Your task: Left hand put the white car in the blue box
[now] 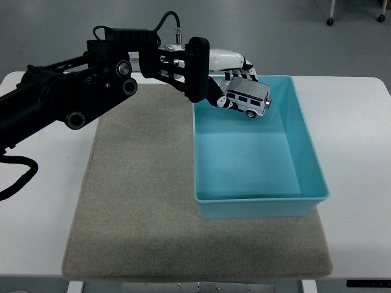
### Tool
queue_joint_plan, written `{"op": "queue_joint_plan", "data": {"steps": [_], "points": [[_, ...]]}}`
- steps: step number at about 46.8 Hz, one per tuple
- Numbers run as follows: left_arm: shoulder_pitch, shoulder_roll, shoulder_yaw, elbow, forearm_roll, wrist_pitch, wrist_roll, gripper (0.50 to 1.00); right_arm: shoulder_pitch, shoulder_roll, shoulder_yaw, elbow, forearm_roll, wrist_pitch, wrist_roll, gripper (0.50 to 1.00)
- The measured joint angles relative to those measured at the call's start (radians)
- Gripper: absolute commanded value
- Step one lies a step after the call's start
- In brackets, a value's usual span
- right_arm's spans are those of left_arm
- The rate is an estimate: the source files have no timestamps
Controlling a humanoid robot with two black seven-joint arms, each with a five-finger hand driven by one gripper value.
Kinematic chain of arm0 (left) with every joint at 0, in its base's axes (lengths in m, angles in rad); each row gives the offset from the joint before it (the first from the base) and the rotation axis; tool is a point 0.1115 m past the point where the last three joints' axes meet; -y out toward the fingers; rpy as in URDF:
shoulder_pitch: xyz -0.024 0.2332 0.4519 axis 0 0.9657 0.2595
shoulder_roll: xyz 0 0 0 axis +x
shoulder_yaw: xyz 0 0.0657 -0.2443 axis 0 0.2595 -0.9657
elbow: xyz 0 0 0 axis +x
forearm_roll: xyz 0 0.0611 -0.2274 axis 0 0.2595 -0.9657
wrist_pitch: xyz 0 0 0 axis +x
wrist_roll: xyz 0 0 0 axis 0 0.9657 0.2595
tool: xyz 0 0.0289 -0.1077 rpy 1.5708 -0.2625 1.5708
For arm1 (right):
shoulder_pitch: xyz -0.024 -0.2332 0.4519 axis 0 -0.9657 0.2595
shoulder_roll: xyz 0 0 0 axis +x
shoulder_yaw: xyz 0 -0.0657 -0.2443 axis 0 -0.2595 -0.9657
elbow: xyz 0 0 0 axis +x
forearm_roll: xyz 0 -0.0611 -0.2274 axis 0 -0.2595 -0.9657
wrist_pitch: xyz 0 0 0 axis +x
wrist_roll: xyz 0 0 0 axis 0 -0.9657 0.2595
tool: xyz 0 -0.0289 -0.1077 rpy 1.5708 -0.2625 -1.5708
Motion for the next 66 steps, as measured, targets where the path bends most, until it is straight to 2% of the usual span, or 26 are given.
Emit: {"op": "queue_joint_plan", "data": {"steps": [15, 16, 18, 19, 20, 22, 24, 25, 34, 42, 53, 59, 66], "points": [[0.098, -0.071, 0.017, 0.002, 0.115, 0.06, 0.01, 0.503, 0.0, 0.0, 0.0, 0.0, 0.0, 0.0, 0.0, 0.936], [0.101, -0.071, 0.017, 0.002, 0.117, 0.064, 0.01, 0.567, 0.0, 0.0, 0.0, 0.0, 0.0, 0.0, 0.0, 0.936], [0.11, -0.072, 0.018, 0.002, 0.117, 0.068, 0.01, 0.732, 0.0, 0.0, 0.0, 0.0, 0.0, 0.0, 0.0, 0.936], [0.113, -0.072, 0.018, 0.002, 0.117, 0.069, 0.01, 0.79, 0.0, 0.0, 0.0, 0.0, 0.0, 0.0, 0.0, 0.936], [0.116, -0.073, 0.018, 0.002, 0.113, 0.069, 0.01, 0.835, 0.0, 0.0, 0.0, 0.0, 0.0, 0.0, 0.0, 0.936], [0.122, -0.074, 0.018, 0.001, 0.105, 0.069, 0.011, 0.887, 0.0, 0.0, 0.0, 0.0, 0.0, 0.0, 0.0, 0.936], [0.131, -0.077, 0.018, -0.001, 0.101, 0.071, 0.011, 0.97, 0.0, 0.0, 0.0, 0.0, 0.0, 0.0, 0.0, 0.936], [0.135, -0.08, 0.018, -0.002, 0.099, 0.071, 0.011, 0.996, 0.0, 0.0, 0.0, 0.0, 0.0, 0.0, 0.0, 0.936], [0.145, -0.083, 0.002, -0.008, 0.058, 0.066, 0.011, 1.0, 0.0, 0.0, 0.0, 0.0, 0.0, 0.0, 0.0, 0.936], [0.118, -0.069, 0.0, -0.013, -0.164, 0.063, 0.011, 1.0, 0.0, 0.0, 0.0, 0.0, 0.0, 0.0, 0.0, 0.936], [0.079, 0.041, -0.02, -0.003, -0.456, 0.066, 0.02, 1.0, 0.0, 0.0, 0.0, 0.0, 0.0, 0.0, 0.0, 0.936], [0.094, 0.123, -0.094, 0.002, -0.678, 0.068, 0.083, 1.0, 0.0, 0.0, 0.0, 0.0, 0.0, 0.0, 0.0, 0.936], [0.154, 0.213, -0.166, 0.003, -1.041, 0.066, 0.175, 1.0, 0.0, 0.0, 0.0, 0.0, 0.0, 0.0, 0.0, 0.936]]}}
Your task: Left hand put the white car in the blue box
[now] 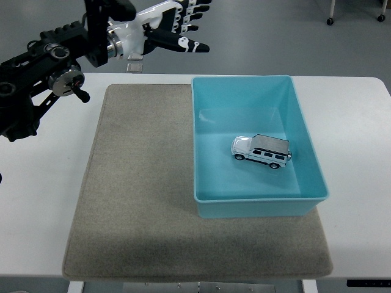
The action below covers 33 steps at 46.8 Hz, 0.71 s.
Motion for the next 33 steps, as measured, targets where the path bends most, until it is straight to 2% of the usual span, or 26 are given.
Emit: {"op": "queue_joint_plan", "data": {"steps": [10, 14, 18, 33], "points": [[0.117, 0.116, -0.026, 0.016, -0.399, 0.006, 0.017, 1.0, 0.0, 0.0, 0.0, 0.0, 0.0, 0.0, 0.0, 0.936], [0.168, 0.13, -0.047, 0.019, -0.534, -0.005, 0.021, 1.0, 0.0, 0.0, 0.0, 0.0, 0.0, 0.0, 0.0, 0.936], [0.2, 0.138, -0.053, 0.02, -0.612, -0.009, 0.023, 1.0, 0.0, 0.0, 0.0, 0.0, 0.0, 0.0, 0.0, 0.936], [0.234, 0.18, -0.066, 0.02, -0.801, -0.022, 0.035, 1.0, 0.0, 0.0, 0.0, 0.0, 0.0, 0.0, 0.0, 0.936]]}}
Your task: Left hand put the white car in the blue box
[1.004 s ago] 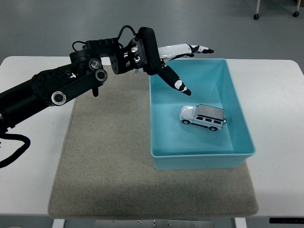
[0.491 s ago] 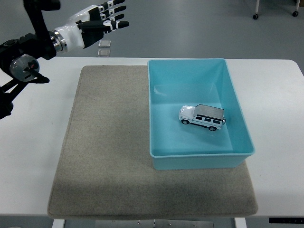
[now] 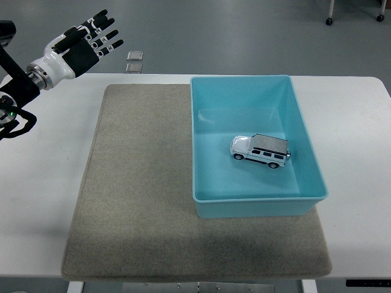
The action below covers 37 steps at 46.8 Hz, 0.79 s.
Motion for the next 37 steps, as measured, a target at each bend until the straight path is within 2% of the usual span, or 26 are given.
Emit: {"op": "queue_joint_plan", "data": {"steps": [11, 28, 37], "points": [[0.017, 0.003, 0.0, 0.0, -0.008, -0.005, 0.028, 1.0, -0.001, 0.0, 0.0, 0.01, 0.002, 0.01, 0.0, 0.936], [0.045, 0.001, 0.0, -0.002, -0.008, -0.02, 0.029, 1.0, -0.009, 0.0, 0.0, 0.017, -0.001, 0.017, -0.001, 0.936], [0.046, 0.003, 0.0, -0.002, -0.007, -0.02, 0.029, 1.0, -0.011, 0.0, -0.002, 0.019, 0.0, 0.039, -0.002, 0.936]]}}
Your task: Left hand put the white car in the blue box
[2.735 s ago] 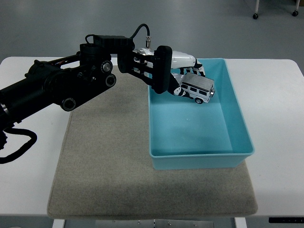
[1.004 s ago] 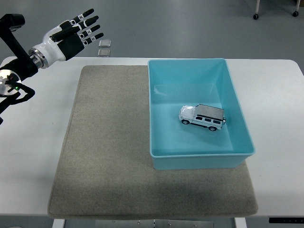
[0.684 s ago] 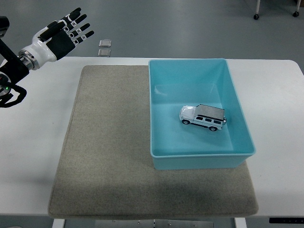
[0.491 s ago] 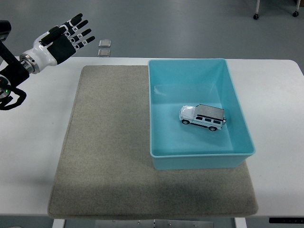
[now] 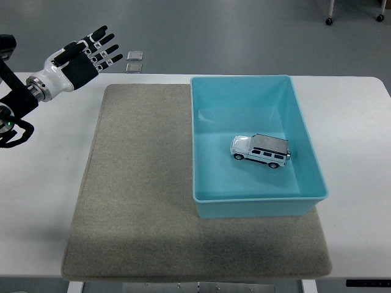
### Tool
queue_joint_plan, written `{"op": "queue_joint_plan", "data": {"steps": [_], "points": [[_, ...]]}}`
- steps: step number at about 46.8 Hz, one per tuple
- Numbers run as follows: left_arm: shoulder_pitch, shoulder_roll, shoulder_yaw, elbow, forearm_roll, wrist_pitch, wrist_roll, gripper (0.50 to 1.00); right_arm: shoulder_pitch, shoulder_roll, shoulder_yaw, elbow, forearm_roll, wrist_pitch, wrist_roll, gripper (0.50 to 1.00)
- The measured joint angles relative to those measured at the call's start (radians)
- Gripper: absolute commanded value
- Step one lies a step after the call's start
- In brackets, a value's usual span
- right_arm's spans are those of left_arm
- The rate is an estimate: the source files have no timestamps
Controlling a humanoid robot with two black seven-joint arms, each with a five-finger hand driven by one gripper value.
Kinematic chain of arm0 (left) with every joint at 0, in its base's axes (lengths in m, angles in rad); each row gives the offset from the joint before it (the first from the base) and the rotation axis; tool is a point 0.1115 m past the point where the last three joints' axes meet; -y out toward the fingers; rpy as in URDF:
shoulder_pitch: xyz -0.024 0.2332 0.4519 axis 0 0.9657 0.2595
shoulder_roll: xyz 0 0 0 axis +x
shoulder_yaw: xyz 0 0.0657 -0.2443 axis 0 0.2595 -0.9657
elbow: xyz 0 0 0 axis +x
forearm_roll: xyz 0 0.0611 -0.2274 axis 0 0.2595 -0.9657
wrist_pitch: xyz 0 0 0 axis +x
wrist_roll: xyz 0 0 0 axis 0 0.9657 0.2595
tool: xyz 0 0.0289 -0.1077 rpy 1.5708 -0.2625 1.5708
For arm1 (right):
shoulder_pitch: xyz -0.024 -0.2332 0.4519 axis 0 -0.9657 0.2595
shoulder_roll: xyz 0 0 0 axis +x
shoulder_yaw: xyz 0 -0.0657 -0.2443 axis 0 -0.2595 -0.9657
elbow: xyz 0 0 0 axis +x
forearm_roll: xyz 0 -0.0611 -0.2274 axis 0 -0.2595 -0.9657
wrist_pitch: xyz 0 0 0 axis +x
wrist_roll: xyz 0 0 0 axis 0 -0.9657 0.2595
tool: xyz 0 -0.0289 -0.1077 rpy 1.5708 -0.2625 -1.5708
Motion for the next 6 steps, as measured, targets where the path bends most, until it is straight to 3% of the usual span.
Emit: {"op": "queue_joint_plan", "data": {"steps": [6], "points": [[0.0, -0.001, 0.0, -0.001, 0.0, 0.0, 0.0, 1.0, 0.0, 0.0, 0.0, 0.0, 0.0, 0.002, 0.0, 0.936]]}}
